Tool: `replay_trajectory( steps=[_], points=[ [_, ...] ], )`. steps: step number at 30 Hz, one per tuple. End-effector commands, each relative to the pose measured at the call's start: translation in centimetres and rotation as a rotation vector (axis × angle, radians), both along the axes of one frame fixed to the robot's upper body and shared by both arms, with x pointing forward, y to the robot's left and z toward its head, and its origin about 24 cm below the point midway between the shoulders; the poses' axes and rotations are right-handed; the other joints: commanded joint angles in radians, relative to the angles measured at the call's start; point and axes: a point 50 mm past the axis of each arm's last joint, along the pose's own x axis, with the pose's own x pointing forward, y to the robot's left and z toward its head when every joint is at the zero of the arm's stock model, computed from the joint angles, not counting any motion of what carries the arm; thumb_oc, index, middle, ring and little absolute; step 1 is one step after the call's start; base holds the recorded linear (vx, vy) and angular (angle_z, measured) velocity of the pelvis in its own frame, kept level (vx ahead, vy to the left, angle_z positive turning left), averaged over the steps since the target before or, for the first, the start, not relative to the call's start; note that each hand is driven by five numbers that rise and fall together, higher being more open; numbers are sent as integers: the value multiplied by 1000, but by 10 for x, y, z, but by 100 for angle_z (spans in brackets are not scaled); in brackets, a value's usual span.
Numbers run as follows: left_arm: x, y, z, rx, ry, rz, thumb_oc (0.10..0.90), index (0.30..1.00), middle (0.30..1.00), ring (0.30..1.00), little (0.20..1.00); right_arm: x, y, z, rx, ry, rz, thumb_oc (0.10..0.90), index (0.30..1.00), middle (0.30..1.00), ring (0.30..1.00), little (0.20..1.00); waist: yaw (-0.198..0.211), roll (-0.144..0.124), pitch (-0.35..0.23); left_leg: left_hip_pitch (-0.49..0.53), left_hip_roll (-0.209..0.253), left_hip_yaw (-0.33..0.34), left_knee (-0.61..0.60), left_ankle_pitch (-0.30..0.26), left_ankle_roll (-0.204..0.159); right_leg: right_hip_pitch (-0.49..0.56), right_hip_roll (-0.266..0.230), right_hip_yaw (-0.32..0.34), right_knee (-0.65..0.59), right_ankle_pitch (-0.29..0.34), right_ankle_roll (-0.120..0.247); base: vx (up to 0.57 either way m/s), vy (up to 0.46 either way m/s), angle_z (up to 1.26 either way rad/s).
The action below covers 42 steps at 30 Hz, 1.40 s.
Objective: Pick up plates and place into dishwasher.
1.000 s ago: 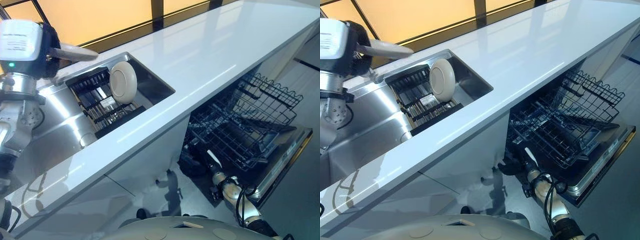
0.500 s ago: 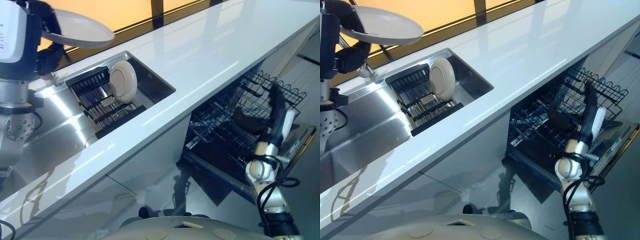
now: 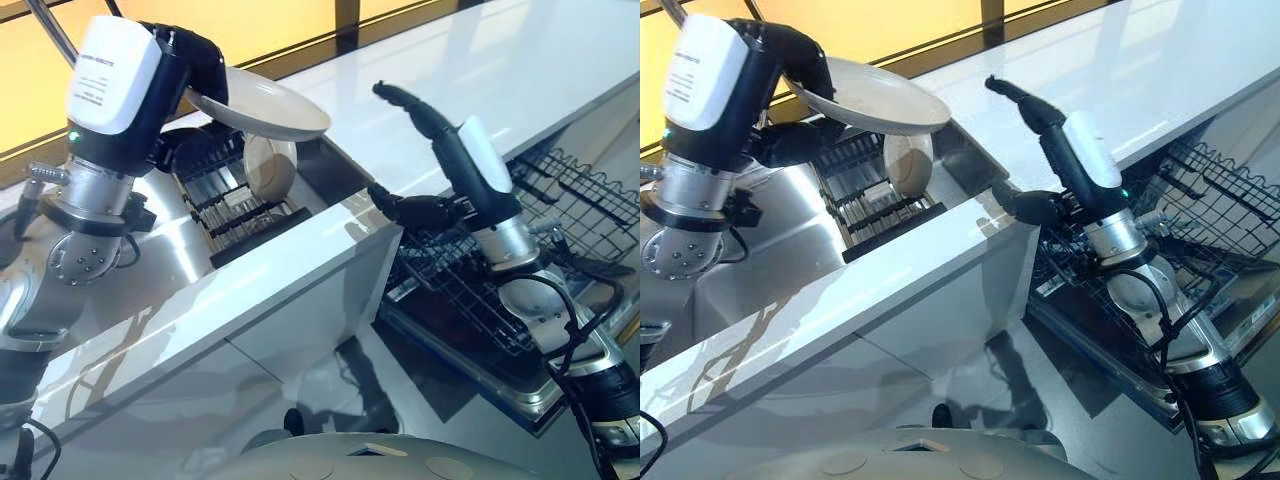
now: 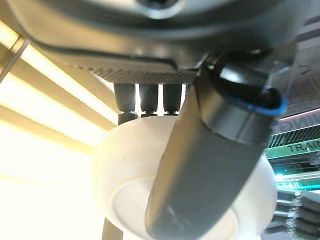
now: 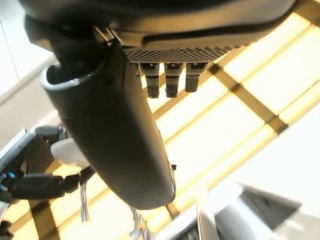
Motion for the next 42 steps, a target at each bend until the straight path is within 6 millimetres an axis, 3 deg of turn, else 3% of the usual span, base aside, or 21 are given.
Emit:
replay_trajectory(
  steps=[1, 10, 21, 22, 23, 30, 41, 42],
  points=[
    [-3, -17, 49, -76, -178, -127, 100, 300, 300, 300, 200, -6, 17, 59, 19, -287, 103, 800, 900, 900, 900, 900, -4, -44, -59, 39, -115, -9, 1, -125, 53, -82, 44, -17, 70, 15, 49, 0, 0, 0],
    [2, -40, 39, -137, -66, -274, 100, 300, 300, 300, 200, -4, 39, 68, 118, -345, 135, 800, 900, 900, 900, 900, 4, -47, -54, 41, -116, -3, 1, -128, 52, -77, 43, -24, 58, 22, 50, 0, 0, 0],
    [1, -62, 36, -202, -24, -400, 100, 300, 300, 300, 200, 6, 54, 62, 215, -252, 141, 800, 900, 900, 900, 900, 7, -47, -53, 38, -116, 3, 1, -127, 52, -73, 41, -32, 53, 23, 49, 2, 1, 1],
    [1, -63, 36, -209, -22, -406, 100, 300, 300, 300, 200, 7, 54, 61, 231, -245, 137, 641, 764, 764, 764, 741, 7, -47, -53, 38, -116, 5, 1, -127, 52, -73, 40, -34, 52, 23, 49, 0, 0, 0],
    [1, -64, 36, -214, -18, -412, 100, 300, 300, 300, 200, 7, 54, 60, 247, -241, 132, 100, 300, 300, 300, 200, 6, -47, -53, 38, -116, 6, 1, -128, 52, -74, 40, -35, 53, 23, 50, 0, 0, 0],
    [1, -68, 34, -218, -24, -414, 100, 300, 300, 300, 200, 9, 56, 55, 262, -223, 105, 100, 300, 300, 300, 200, 5, -47, -52, 39, -118, 10, 1, -130, 54, -75, 39, -35, 53, 24, 51, 5, 0, 2],
    [-5, -55, 40, -218, -101, -359, 100, 300, 300, 300, 200, 8, 44, 60, 246, -266, 68, 100, 300, 300, 300, 200, 13, -50, -53, 40, -120, 2, 1, -128, 53, -71, 42, -38, 50, 22, 47, 0, 0, 0],
    [-6, -54, 40, -224, -106, -355, 353, 516, 516, 516, 453, 8, 43, 60, 248, -269, 64, 100, 300, 300, 300, 200, 14, -50, -53, 39, -120, 1, 1, -128, 53, -71, 42, -39, 52, 21, 47, 0, 0, 0]
  ],
)
